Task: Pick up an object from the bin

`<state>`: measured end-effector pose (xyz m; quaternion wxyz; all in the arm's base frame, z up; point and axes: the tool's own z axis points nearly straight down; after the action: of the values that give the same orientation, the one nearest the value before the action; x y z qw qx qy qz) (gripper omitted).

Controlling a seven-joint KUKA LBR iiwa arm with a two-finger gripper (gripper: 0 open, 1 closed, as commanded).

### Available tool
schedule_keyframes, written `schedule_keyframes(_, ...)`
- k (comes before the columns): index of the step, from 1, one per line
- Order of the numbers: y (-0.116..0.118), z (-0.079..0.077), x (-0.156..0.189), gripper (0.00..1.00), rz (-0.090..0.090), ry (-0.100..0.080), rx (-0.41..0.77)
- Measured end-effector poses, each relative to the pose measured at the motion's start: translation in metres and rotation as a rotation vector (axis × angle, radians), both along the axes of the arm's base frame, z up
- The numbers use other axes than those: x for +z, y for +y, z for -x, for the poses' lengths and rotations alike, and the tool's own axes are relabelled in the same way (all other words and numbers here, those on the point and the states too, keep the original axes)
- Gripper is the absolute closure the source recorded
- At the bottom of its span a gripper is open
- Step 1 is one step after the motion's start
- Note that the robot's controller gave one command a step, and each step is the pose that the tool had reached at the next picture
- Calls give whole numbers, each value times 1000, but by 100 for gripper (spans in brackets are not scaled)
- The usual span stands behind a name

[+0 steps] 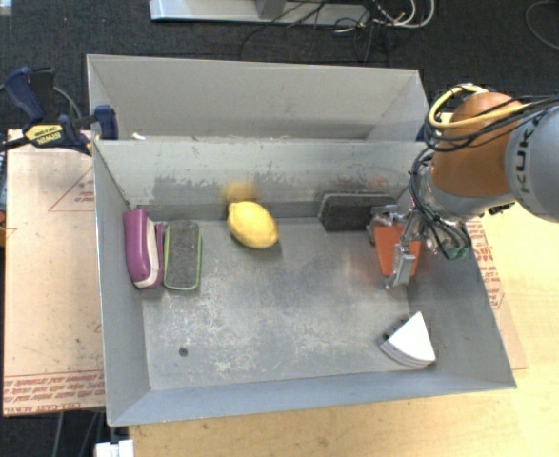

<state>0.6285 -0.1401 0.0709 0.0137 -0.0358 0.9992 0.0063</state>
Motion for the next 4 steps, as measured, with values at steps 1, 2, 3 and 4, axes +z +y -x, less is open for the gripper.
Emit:
schedule_keyframes(1,0,0,0,100,0,0,0)
schedule_keyframes(2,0,1,2,100,0,1,0)
schedule_keyframes(3,-1,2,14,100,2,4,1)
schedule_keyframes(4,-1,2,36,100,3,3,1)
